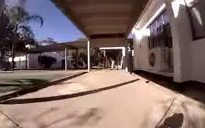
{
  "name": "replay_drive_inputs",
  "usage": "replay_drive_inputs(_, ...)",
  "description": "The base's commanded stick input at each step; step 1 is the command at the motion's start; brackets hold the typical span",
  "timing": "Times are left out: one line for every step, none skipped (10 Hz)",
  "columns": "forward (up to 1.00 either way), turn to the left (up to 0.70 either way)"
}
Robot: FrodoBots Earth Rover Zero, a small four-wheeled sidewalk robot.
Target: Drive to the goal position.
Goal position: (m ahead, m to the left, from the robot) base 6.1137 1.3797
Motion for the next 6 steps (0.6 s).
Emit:
replay_drive_inputs(1.0, 0.01)
replay_drive_inputs(1.0, 0.01)
replay_drive_inputs(1.0, 0.01)
replay_drive_inputs(1.0, 0.01)
replay_drive_inputs(1.0, 0.01)
replay_drive_inputs(1.0, 0.01)
